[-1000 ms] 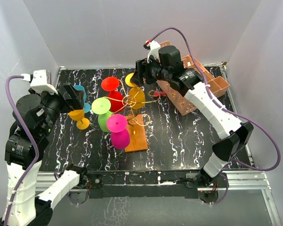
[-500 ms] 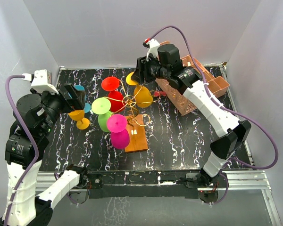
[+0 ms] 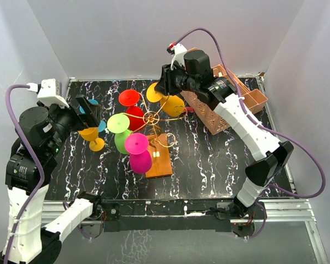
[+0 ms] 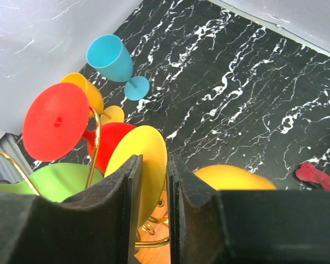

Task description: Take the wine glass off the wine glass rack

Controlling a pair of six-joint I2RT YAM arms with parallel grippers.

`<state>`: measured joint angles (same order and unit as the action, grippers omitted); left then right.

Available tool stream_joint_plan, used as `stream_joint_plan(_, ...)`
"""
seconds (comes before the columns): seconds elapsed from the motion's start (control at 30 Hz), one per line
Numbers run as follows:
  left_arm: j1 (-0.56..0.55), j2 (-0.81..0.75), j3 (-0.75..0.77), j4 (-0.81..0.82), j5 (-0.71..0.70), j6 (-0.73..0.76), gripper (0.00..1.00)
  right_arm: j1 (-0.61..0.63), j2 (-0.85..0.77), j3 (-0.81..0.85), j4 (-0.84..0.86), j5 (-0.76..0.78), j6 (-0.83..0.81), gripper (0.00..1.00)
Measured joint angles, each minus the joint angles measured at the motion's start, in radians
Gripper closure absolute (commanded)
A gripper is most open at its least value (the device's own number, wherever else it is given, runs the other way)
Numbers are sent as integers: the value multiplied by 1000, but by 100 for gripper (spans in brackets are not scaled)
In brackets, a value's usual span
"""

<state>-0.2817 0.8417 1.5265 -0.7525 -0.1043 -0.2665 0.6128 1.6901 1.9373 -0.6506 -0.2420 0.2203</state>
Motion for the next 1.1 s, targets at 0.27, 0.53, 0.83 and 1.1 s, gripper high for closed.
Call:
stream_joint_plan(0.27, 0, 8, 5, 3, 21, -14, 3, 6, 0, 6, -4, -18, 36, 92)
stream_joint_plan(0.53, 0, 8, 5, 3, 34, -26, 3, 6, -1, 6, -13, 5, 197, 92)
stream_joint_plan(0.83, 0, 8, 5, 4, 38, -33, 3, 6, -39, -55, 19, 77, 422, 92)
stream_joint_plan(1.1, 0, 8, 5, 3, 38, -33, 3, -30, -66, -102, 46, 84, 581, 92)
